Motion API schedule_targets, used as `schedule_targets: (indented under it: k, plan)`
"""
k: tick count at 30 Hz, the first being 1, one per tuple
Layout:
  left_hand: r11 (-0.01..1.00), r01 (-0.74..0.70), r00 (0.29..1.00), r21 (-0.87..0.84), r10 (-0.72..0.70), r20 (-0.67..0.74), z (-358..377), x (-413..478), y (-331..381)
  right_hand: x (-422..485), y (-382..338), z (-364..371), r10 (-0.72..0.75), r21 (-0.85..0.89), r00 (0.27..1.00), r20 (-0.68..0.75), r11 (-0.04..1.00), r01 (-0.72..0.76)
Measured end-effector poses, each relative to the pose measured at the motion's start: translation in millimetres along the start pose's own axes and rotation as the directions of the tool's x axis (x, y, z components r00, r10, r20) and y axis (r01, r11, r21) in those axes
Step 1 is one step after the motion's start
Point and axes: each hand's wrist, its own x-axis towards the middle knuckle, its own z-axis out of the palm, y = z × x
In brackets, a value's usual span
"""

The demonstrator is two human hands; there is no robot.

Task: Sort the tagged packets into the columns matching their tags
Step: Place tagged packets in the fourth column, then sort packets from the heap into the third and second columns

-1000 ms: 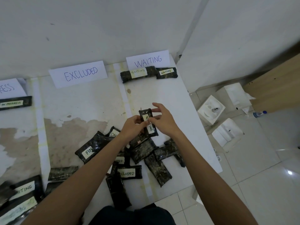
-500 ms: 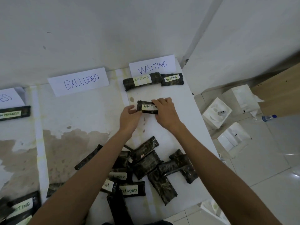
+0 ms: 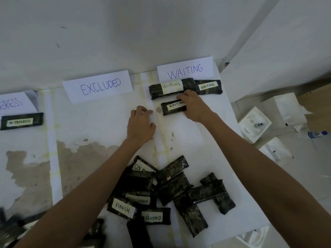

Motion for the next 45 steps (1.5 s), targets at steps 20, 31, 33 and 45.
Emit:
schedule_targets:
  k: [20, 31, 33, 45]
  plan:
    - [0.985, -0.071, 0.989, -0.155, 0.089, 0.114, -16.0, -146.0, -23.2, -156.9, -98.4, 41.2, -0.263, -0.291, 0.885, 0.385, 0.875, 0.387]
    - [0.883, 0.1, 0.986, -0.458, -0.027, 0.163, -34.9, -166.1, -0.8, -160.3, -109.9, 27.6, -0.337, -0.388, 0.871, 0.359, 0.794, 0.467]
    - [0.828, 0.178, 0.976, -0.532, -0.08, 0.201, -39.4, -167.5, 0.9, -163.0, -105.5, 24.9, -0.323, -0.238, 0.912, 0.255, 0.893, 0.383]
    - [0.066, 0.58, 0.807, -0.812, -0.188, 0.56, -54.0, -161.8, 12.5, -192.4, -120.8, -7.6, 0.034, 0.815, 0.999, 0.02, 0.578, -0.036]
